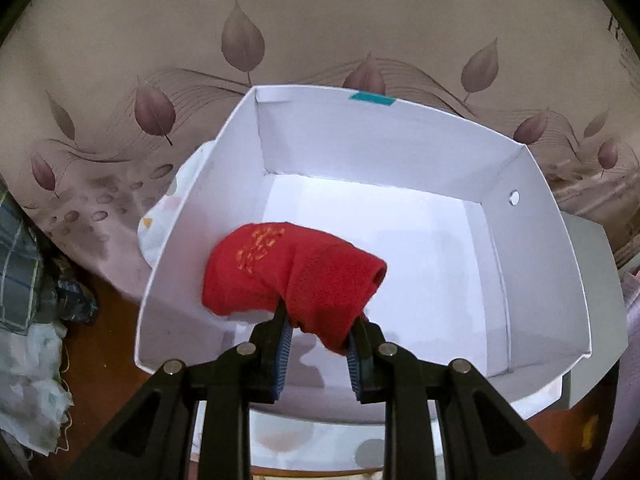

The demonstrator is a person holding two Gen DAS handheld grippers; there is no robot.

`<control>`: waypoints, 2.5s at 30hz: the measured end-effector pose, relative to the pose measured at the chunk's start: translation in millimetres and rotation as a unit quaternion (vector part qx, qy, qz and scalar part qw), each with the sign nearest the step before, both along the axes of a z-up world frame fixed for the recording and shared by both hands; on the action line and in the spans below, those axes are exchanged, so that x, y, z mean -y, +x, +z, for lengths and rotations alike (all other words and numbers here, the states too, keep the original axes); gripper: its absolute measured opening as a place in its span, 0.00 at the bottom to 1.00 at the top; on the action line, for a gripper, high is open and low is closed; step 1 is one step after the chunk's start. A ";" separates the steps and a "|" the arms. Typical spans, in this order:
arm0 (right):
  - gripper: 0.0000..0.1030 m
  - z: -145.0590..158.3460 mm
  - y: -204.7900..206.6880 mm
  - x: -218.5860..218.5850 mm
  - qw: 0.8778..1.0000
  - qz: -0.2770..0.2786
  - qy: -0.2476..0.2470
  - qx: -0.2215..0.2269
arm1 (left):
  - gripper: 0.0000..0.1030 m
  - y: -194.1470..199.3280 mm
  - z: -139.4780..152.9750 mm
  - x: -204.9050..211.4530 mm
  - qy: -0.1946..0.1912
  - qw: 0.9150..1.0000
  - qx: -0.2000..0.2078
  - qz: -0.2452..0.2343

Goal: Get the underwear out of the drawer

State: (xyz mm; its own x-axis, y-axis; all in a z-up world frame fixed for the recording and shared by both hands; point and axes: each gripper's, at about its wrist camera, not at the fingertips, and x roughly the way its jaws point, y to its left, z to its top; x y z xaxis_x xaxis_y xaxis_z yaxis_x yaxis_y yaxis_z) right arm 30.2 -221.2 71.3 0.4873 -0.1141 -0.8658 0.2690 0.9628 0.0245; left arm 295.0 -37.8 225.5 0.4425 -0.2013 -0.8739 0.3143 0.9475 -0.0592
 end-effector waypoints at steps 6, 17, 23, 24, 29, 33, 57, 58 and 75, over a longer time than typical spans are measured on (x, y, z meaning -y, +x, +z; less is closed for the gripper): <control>0.25 -0.5 0.6 -2.0 1.000 0.001 0.002 -0.002 | 0.23 -5.9 1.9 -2.3 -0.003 0.999 -0.017 0.027; 0.25 -0.8 0.9 -2.3 1.000 0.002 0.000 -0.003 | 0.30 -9.1 5.3 5.8 0.017 0.999 -0.011 0.037; 0.25 -1.7 0.9 -2.9 1.000 0.002 0.000 -0.003 | 0.40 -9.1 10.2 5.1 0.017 0.999 0.013 0.032; 0.25 -2.2 1.0 -2.7 1.000 0.002 0.001 -0.004 | 0.45 -9.7 11.9 5.4 0.018 0.999 0.018 0.031; 0.25 -2.9 1.6 -2.2 1.000 0.000 0.001 -0.005 | 0.52 -14.7 20.8 8.3 0.032 0.999 0.037 0.017; 0.25 -3.0 1.6 -3.5 1.000 0.002 -0.002 -0.005 | 0.53 -22.8 30.3 3.2 0.017 0.999 0.043 0.017; 0.25 24.3 -5.3 -11.3 0.997 0.042 0.040 0.051 | 0.62 -153.1 -42.3 -152.0 0.055 0.973 0.105 0.198; 0.25 27.0 -6.6 -13.9 0.997 0.046 0.033 0.051 | 0.62 -155.0 -54.4 -154.0 0.058 0.972 0.096 0.207; 0.25 153.6 -2.3 -0.5 0.994 0.074 -0.013 0.083 | 0.62 -170.8 -140.0 -204.9 0.089 0.938 0.031 0.334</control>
State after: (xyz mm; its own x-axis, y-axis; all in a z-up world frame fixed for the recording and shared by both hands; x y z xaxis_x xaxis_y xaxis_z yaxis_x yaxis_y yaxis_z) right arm 27.9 -220.8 224.9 0.6364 -0.0514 -0.7697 0.1191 0.9924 0.0321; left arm 124.2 167.1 85.5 0.4690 0.2866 -0.8354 -0.3561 0.9269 0.1181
